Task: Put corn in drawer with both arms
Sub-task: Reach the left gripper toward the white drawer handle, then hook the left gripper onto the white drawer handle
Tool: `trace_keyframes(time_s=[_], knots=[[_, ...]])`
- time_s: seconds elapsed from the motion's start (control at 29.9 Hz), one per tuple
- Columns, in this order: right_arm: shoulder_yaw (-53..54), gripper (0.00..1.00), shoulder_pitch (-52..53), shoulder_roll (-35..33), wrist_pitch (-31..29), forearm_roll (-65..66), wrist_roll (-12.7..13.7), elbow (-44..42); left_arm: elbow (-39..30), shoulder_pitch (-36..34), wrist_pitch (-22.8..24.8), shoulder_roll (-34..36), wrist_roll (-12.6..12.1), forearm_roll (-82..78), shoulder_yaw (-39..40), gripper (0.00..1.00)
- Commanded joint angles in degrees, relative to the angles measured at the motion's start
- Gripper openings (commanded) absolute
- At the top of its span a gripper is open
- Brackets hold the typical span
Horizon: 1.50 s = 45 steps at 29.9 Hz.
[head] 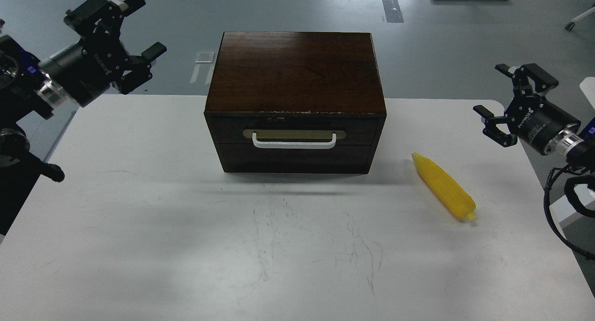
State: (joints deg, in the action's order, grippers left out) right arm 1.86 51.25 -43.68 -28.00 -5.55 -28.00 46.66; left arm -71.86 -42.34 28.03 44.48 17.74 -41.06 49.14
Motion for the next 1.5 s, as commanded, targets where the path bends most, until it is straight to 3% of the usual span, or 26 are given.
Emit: trace_keyframes(time_s=[0.0, 0.2, 0.27, 0.3, 0.37, 0.4, 0.67, 0.77, 1.14, 1.47], knots=[[0.0, 1.0, 0.0, -0.1, 0.0, 0.0, 0.0, -0.1, -5.3, -6.7, 0.0, -0.6, 0.3, -20.5, -0.2, 0.98], [0.0, 1.0, -0.1, -0.1, 0.0, 0.0, 0.0, 0.0, -9.4, -14.6, 0.0, -7.2, 0.5, -38.1, -3.8, 0.98], [0.0, 1.0, -0.1, -0.1, 0.0, 0.0, 0.0, 0.0, -10.0, -21.3, 0.0, -9.2, 3.2, -44.2, -12.1, 0.98], [0.0, 1.0, -0.1, -0.1, 0.0, 0.0, 0.0, 0.0, -10.0, -21.3, 0.0, -9.2, 3.2, -44.2, -12.1, 0.98], [0.0, 1.0, -0.1, -0.1, 0.0, 0.0, 0.0, 0.0, -9.6, -28.6, 0.0, -11.4, 8.8, -52.5, -21.8, 0.98], [0.0, 1.0, -0.1, -0.2, 0.0, 0.0, 0.0, 0.0, -9.4, -30.1, 0.0, -12.0, 10.3, -54.7, -23.8, 0.98], [0.1, 1.0, -0.2, -0.4, 0.0, 0.0, 0.0, -0.1, -8.9, -44.1, 0.0, -15.8, 10.3, -64.7, -47.8, 0.98], [0.1, 1.0, -0.2, -0.4, 0.0, 0.0, 0.0, -0.1, -8.2, -46.8, 0.0, -18.4, 10.3, -66.4, -51.8, 0.98], [0.5, 1.0, -0.4, -0.5, 0.0, 0.0, 0.0, -0.1, -2.0, -48.0, 0.0, -25.4, 10.3, -75.3, -59.0, 0.98], [0.6, 1.0, -0.4, -0.6, 0.0, 0.0, 0.0, -0.2, 2.5, -48.8, 0.0, -28.0, 10.3, -75.4, -60.8, 0.98]])
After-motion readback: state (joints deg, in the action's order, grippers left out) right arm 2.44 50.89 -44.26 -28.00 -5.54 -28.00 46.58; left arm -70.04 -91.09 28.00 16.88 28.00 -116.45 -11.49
